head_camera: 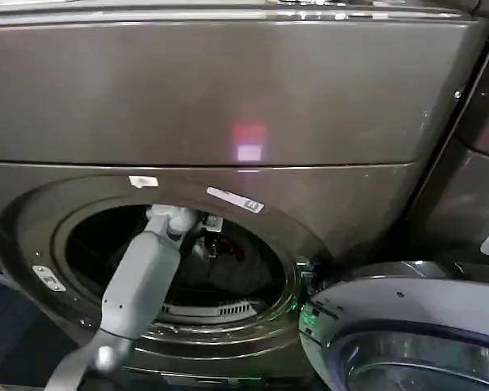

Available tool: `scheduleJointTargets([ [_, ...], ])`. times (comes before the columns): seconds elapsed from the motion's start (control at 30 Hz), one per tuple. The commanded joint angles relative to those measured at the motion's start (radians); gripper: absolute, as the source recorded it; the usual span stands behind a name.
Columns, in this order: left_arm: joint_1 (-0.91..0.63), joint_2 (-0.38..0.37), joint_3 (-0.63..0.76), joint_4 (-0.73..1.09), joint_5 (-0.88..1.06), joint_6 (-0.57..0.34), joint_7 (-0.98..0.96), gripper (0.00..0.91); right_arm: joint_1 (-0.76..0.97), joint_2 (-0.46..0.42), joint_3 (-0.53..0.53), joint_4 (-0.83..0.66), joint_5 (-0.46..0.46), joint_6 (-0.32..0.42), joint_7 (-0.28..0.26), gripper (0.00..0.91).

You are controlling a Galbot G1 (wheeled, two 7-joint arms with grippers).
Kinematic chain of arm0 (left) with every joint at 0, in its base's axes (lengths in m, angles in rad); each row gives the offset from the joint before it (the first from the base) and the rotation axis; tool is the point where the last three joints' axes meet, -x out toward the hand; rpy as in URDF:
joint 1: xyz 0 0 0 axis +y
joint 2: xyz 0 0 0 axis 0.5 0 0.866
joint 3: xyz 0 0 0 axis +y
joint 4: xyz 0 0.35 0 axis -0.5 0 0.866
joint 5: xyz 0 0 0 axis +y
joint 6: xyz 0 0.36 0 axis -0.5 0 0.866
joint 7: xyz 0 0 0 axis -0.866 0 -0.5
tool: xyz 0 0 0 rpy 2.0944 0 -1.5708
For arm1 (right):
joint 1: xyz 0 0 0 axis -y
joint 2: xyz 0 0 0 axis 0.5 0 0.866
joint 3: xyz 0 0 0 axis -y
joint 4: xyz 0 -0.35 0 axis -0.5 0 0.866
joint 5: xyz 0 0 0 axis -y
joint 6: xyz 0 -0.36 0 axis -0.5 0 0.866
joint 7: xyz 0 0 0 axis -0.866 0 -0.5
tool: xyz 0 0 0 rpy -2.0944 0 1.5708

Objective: Grasp the clothes from the dryer.

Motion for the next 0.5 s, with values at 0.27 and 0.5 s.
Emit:
scheduleJointTargets([
  [0.27,-0.026,0.008,0.037,0.171,-0.165,0.061,0.001,0.907,0.006,0.004,-0.011,0.013,0.001,0.0,-0.004,0.907],
  [0.5,-0.025,-0.004,0.038,0.204,-0.18,0.069,0.001,0.907,0.008,0.001,-0.013,0.015,0.0,0.001,-0.004,0.907],
])
